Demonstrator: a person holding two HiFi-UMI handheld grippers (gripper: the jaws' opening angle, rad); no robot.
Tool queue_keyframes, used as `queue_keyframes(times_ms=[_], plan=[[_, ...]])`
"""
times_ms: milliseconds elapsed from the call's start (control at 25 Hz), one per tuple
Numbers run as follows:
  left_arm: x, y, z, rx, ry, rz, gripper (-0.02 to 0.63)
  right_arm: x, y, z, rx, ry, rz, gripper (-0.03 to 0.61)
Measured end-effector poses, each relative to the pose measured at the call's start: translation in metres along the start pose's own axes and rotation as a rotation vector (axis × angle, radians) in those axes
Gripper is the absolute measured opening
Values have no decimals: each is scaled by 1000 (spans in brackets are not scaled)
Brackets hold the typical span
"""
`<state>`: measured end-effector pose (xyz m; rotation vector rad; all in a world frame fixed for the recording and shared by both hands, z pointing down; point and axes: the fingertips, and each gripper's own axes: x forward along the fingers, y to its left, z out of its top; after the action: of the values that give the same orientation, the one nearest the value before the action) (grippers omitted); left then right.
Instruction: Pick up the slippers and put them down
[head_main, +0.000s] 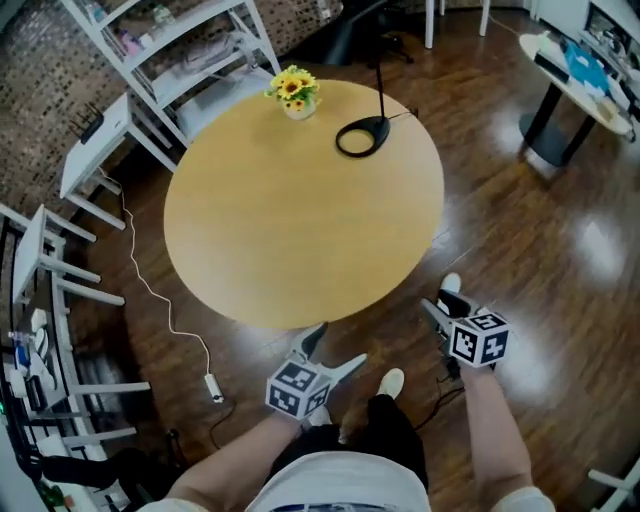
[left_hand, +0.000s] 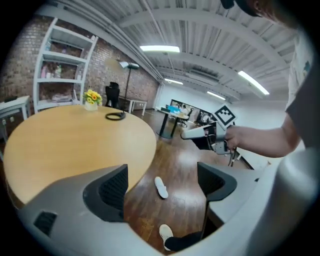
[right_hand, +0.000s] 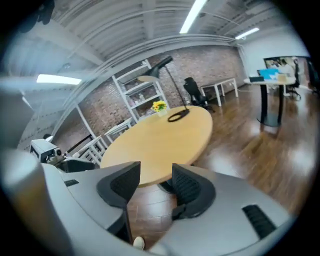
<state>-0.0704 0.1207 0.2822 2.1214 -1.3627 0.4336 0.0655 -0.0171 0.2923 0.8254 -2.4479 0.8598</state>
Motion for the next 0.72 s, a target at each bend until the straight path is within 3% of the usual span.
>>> queue_keyframes(times_ms=[160,400,520,720], plan=[[-87,38,23,-29,-113,101,434,-5,114,36,-185,13,37,222],[-215,108,-9,-130,-175,271,435,12,252,12,-280,33,97,222],[-263,128,-17,-126,-198,308,435,15,294,-11,-295,47,75,222],[-298,150,-32,-126,-203,312,435,18,323,-36,-301,71,32,221]])
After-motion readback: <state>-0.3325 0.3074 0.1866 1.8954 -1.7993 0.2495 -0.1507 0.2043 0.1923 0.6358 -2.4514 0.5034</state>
